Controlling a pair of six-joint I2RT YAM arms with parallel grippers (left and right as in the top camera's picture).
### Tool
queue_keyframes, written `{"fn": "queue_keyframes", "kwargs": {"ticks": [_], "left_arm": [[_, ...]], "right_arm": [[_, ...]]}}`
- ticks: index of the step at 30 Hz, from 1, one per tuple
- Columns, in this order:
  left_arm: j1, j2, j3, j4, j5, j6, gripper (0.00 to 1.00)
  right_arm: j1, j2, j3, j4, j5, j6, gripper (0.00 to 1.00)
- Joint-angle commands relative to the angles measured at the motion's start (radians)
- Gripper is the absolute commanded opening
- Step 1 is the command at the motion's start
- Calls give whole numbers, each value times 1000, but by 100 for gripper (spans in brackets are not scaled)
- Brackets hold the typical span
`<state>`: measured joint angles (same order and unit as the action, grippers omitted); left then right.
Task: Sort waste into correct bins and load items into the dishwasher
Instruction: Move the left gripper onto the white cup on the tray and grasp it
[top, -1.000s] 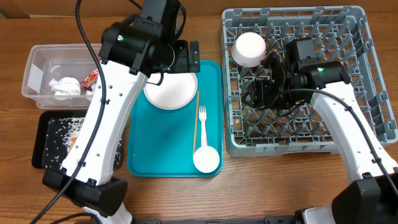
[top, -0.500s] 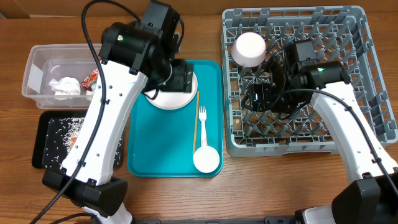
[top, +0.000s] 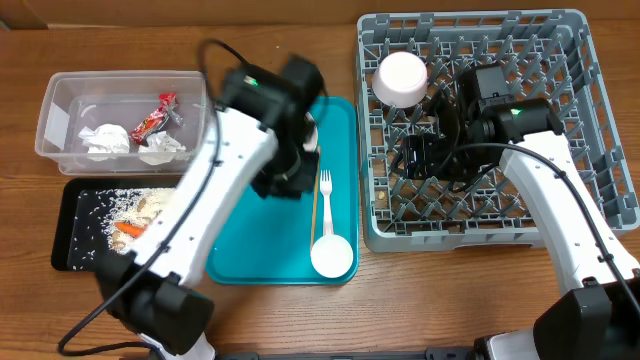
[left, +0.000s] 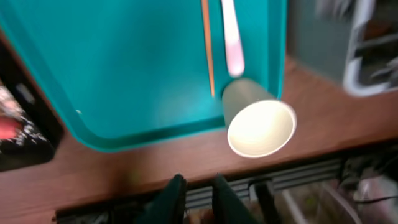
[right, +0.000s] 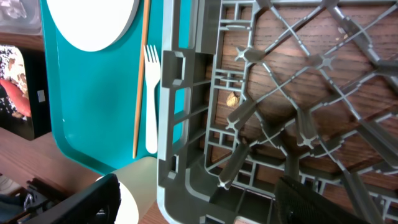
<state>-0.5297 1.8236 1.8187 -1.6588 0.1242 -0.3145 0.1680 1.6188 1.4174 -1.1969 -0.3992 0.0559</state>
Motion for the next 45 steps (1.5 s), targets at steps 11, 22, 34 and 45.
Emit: {"fn": "queue_keyframes", "kwargs": {"ticks": [11,22,34,45], "left_arm": [[-116,-6,-293,213,61,-15,43],[-121,-6,-475,375,159,-26,43],[-121,-6,-528,437,165,-38,31],[-121,-6,-529,459,157,-38,14]], "right_arm": [[1,-24,3,5,6,-3,83],[1,-24,3,10,6,-3,87],[1,-24,3,10,6,-3,87],[1,-24,3,10,6,-3,87]]}}
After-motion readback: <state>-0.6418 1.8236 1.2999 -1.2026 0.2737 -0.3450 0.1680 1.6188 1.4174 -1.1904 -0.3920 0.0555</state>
